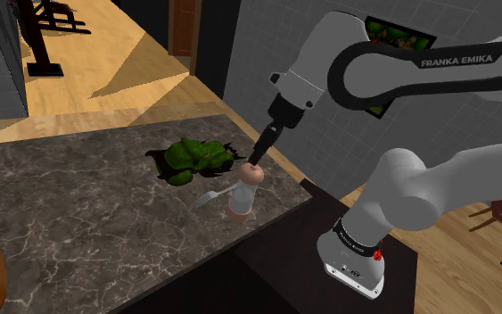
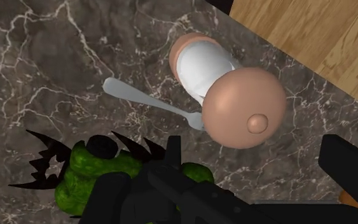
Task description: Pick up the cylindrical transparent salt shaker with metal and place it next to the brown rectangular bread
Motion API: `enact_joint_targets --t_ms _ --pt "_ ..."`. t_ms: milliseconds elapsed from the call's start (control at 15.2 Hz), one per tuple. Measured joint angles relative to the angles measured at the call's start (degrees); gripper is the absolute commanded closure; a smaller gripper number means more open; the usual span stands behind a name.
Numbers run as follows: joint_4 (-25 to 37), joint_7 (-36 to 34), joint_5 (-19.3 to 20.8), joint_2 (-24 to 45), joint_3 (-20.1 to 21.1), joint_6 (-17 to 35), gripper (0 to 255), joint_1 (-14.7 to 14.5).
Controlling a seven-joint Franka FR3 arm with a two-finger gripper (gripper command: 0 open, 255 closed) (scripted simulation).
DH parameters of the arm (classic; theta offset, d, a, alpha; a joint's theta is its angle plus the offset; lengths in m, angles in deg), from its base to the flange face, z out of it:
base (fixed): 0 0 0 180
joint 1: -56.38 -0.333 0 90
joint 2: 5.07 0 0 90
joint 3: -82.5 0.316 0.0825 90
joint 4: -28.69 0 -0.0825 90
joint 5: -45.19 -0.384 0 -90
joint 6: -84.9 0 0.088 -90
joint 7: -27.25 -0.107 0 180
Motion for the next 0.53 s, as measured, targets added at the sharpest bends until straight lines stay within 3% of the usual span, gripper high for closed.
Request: enact_joint_targets --t_ms 528 --pt "-2.8 1.0 -3.4 6.1 2.1 9.6 0 -2.2"
